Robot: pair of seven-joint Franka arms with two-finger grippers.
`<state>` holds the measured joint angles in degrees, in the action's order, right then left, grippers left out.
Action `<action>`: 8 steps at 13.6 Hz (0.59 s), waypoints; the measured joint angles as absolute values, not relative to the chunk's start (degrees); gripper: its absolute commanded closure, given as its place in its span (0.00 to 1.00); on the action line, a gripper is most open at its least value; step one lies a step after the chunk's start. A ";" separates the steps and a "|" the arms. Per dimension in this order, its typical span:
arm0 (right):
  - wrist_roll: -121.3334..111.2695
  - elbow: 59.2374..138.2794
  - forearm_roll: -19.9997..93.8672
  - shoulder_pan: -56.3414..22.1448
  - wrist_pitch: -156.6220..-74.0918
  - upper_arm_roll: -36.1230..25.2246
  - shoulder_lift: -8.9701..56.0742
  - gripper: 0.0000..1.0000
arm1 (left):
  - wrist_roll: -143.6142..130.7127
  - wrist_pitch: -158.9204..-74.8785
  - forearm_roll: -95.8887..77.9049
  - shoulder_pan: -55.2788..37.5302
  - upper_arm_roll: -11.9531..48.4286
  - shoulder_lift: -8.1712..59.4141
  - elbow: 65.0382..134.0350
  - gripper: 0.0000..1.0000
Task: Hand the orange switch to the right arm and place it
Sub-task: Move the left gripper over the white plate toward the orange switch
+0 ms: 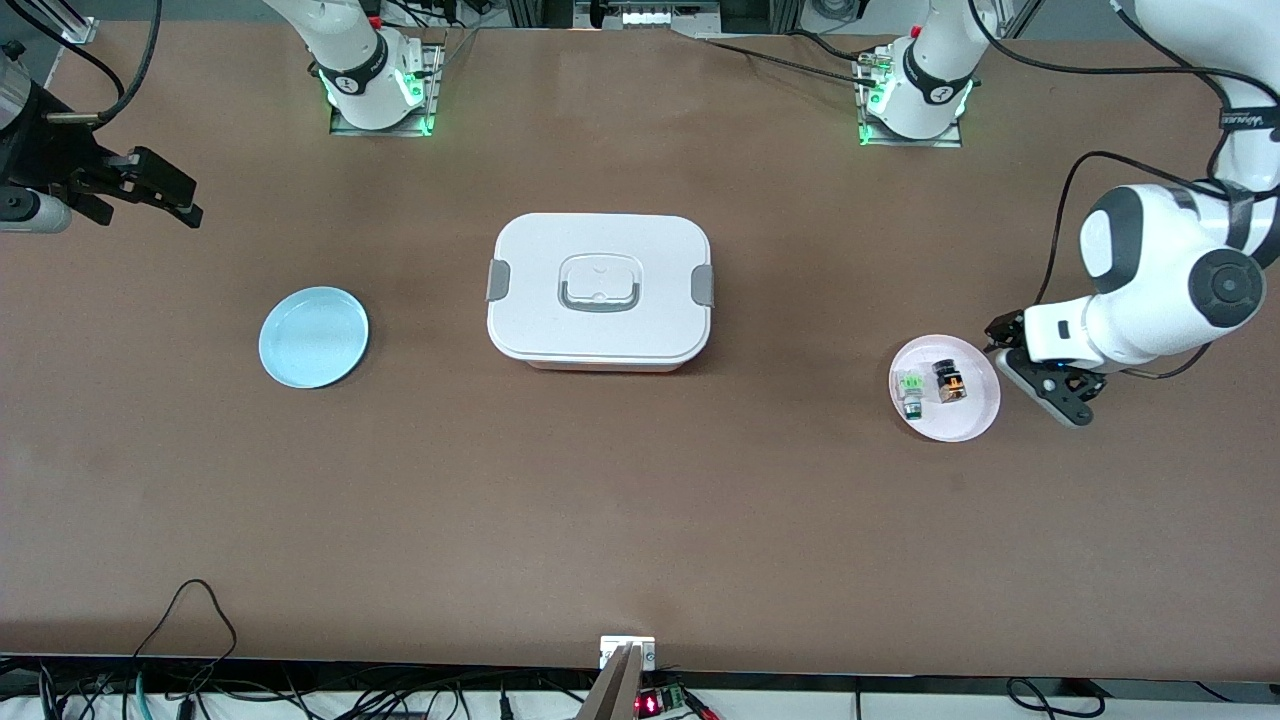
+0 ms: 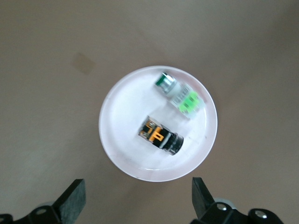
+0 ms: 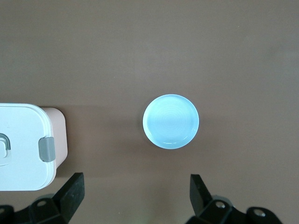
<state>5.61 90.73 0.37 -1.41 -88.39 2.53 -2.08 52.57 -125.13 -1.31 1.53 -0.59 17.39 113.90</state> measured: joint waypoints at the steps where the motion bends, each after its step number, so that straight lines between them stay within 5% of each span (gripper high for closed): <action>1: 5.61 90.70 0.37 -1.40 -88.35 2.49 -2.09 0.00 | 55.96 -126.20 -1.31 1.56 -0.59 18.13 115.37 0.00; 8: 5.61 90.71 0.37 -1.40 -87.37 2.47 -2.06 0.00 | 62.31 -138.92 -1.31 1.56 0.29 21.85 121.64 0.00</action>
<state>5.61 90.71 0.37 -1.40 -87.37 2.47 -2.06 62.31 -138.92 -1.31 1.56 0.29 21.85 121.64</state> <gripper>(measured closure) 0.000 0.000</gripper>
